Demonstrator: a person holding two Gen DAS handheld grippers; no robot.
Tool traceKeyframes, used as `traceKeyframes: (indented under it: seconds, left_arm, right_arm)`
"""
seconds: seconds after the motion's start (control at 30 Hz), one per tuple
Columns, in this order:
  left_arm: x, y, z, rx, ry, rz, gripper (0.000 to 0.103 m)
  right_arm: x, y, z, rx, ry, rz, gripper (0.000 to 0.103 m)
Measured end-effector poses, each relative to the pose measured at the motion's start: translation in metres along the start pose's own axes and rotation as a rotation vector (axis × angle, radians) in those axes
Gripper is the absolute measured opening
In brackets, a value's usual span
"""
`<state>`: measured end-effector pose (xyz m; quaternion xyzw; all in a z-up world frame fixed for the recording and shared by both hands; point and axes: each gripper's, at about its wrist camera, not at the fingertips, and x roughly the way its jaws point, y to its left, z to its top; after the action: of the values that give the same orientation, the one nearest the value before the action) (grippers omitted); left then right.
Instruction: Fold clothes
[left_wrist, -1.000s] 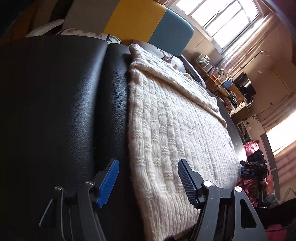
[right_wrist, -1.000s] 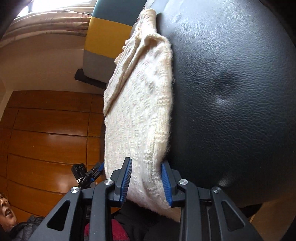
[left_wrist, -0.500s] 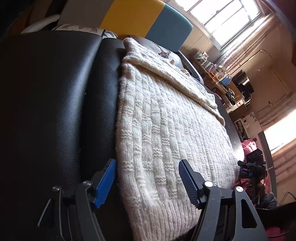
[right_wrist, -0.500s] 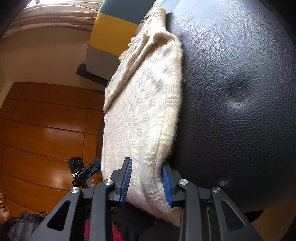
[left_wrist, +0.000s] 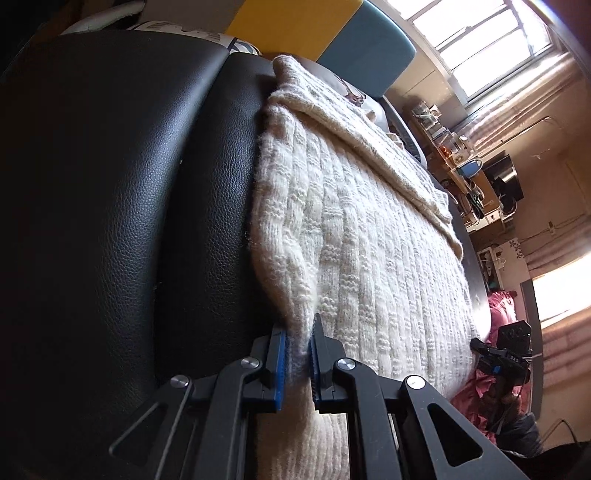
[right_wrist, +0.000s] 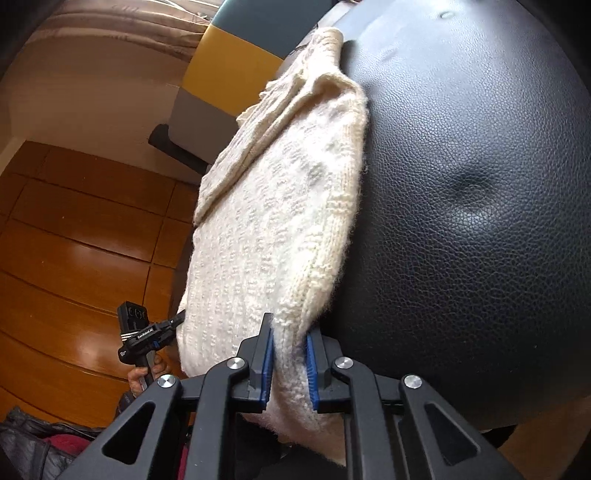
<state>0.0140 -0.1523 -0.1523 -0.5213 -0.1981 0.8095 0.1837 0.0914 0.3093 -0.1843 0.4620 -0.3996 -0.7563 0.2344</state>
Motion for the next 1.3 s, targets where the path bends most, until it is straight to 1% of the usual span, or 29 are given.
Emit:
traceKeyframes:
  seconds: [0.07, 0.2, 0.27, 0.3, 0.33, 0.37, 0.4, 0.47, 0.53, 0.57, 0.67, 0.77, 0.8, 0.9, 1.0, 1.07, 1.1, 1.2, 1.3]
  left_arm:
    - [0.001, -0.005, -0.001, 0.025, -0.019, 0.017, 0.011]
    - [0.003, -0.014, -0.004, 0.067, -0.056, 0.046, 0.015]
    - [0.005, -0.020, -0.004, 0.091, -0.049, 0.058, 0.016]
    - [0.006, -0.023, -0.002, 0.096, -0.029, 0.051, 0.016]
    - [0.008, -0.026, -0.002, 0.105, -0.015, 0.056, 0.013]
    - [0.009, -0.029, -0.001, 0.114, -0.002, 0.064, 0.011]
    - [0.009, -0.033, -0.001, 0.132, -0.002, 0.077, 0.010]
    - [0.010, -0.040, -0.006, 0.156, -0.001, 0.097, 0.009]
    - [0.007, -0.042, -0.013, 0.159, 0.005, 0.087, 0.009]
    - [0.005, -0.043, -0.016, 0.160, 0.009, 0.081, 0.009]
    - [-0.002, -0.039, -0.029, 0.147, 0.022, 0.041, 0.009]
    - [-0.015, -0.029, -0.040, 0.094, 0.030, -0.030, 0.009]
    - [-0.020, -0.027, -0.043, 0.091, 0.029, -0.050, 0.009]
    - [-0.041, -0.019, -0.049, 0.052, 0.013, -0.148, 0.009]
    - [-0.065, -0.014, -0.052, 0.009, -0.027, -0.254, 0.009]
    - [-0.079, -0.015, -0.051, 0.005, -0.057, -0.315, 0.009]
    - [-0.085, -0.017, -0.049, 0.001, -0.066, -0.338, 0.009]
    - [-0.097, -0.020, -0.034, -0.030, -0.106, -0.449, 0.009]
    - [-0.101, -0.023, -0.002, -0.069, -0.146, -0.545, 0.009]
  right_arm:
    - [-0.001, 0.002, -0.004, -0.019, -0.021, -0.001, 0.017]
    - [0.005, -0.003, 0.005, 0.034, -0.007, -0.008, 0.017]
    - [0.009, -0.002, 0.007, 0.071, -0.006, -0.012, 0.018]
    - [0.010, -0.004, 0.008, 0.097, -0.008, 0.006, 0.019]
    - [0.011, -0.005, 0.008, 0.094, -0.001, 0.013, 0.019]
    - [0.013, 0.000, 0.009, 0.062, 0.013, -0.015, 0.018]
    - [0.015, 0.006, 0.011, 0.024, 0.029, -0.053, 0.010]
    - [0.019, 0.016, 0.012, -0.031, 0.046, -0.121, 0.009]
    - [0.021, 0.027, 0.011, -0.055, 0.041, -0.181, 0.009]
    - [0.022, 0.030, 0.010, -0.061, 0.042, -0.199, 0.009]
    - [0.022, 0.031, 0.006, -0.061, 0.069, -0.180, 0.009]
    - [0.018, 0.027, 0.000, -0.045, 0.088, -0.087, 0.009]
    - [0.017, 0.029, -0.002, -0.048, 0.092, -0.056, 0.009]
    - [0.014, 0.033, -0.009, -0.044, 0.102, 0.020, 0.009]
    - [0.003, 0.033, -0.009, -0.013, 0.087, 0.113, 0.009]
    - [-0.005, 0.034, -0.006, -0.004, 0.072, 0.163, 0.009]
    - [-0.007, 0.034, -0.002, 0.006, 0.058, 0.185, 0.009]
    - [-0.014, 0.032, 0.017, 0.033, 0.014, 0.248, 0.009]
    - [-0.011, 0.034, 0.048, 0.068, -0.033, 0.310, 0.009]
